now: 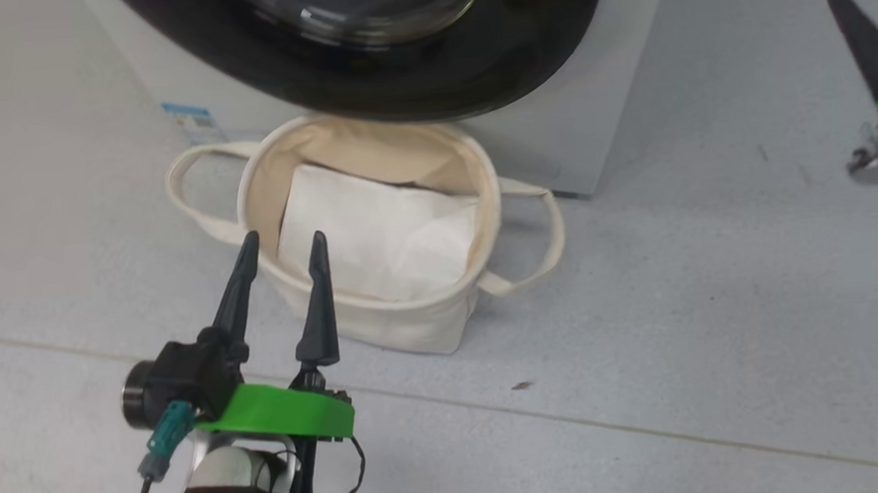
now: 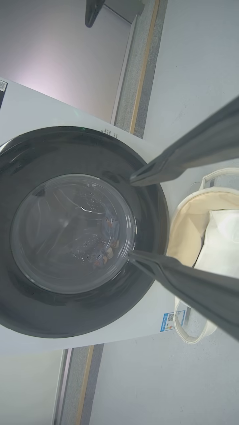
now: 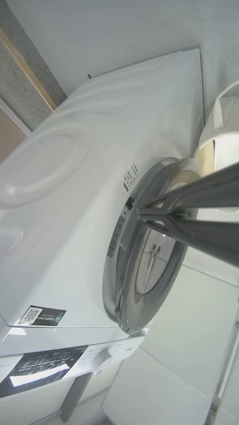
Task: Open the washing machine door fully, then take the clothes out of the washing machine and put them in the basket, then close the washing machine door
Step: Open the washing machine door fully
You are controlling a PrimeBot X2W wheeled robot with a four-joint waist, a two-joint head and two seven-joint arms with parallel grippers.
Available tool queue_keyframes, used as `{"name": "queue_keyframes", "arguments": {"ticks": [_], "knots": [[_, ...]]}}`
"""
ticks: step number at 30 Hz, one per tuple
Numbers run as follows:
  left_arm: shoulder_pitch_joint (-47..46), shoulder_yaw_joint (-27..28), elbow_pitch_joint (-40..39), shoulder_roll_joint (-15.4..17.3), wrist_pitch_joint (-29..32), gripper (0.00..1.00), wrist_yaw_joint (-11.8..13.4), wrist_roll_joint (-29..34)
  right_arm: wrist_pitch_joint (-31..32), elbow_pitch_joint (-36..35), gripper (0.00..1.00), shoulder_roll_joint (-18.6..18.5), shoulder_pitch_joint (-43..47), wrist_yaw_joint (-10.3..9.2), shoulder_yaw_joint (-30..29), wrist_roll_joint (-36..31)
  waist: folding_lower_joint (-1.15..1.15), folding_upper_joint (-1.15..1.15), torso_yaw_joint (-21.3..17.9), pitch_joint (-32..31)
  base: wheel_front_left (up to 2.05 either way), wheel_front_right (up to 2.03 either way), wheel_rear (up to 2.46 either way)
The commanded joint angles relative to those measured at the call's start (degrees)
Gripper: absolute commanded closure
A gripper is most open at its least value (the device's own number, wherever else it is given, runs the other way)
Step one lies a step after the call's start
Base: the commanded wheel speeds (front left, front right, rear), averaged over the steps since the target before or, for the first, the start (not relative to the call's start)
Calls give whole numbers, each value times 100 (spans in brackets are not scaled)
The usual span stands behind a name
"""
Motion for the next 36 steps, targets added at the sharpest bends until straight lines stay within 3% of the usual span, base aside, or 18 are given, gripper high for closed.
{"name": "queue_keyframes", "arguments": {"ticks": [1,8,15,24,36], "knots": [[-202,132,-143,22,-50,0,-44,59,318,-55,100,-174,-376,1,81,204,0,0,143,153,0,0,0],[-320,49,-50,-53,-50,0,-75,51,1761,902,100,-476,-1552,1,27,1105,0,0,396,560,0,0,0],[-449,-144,-118,-66,-50,0,5,-96,2666,2048,100,-562,-2632,1,-19,1492,0,0,616,979,0,0,0],[-665,-501,-279,-68,-50,0,244,-390,2865,3141,100,-512,-3915,1,28,1438,0,0,899,1477,0,0,0],[-844,-792,-500,-68,-50,0,468,-626,2747,3611,100,-363,-4647,1,108,1315,0,0,1209,1746,0,0,0]]}}
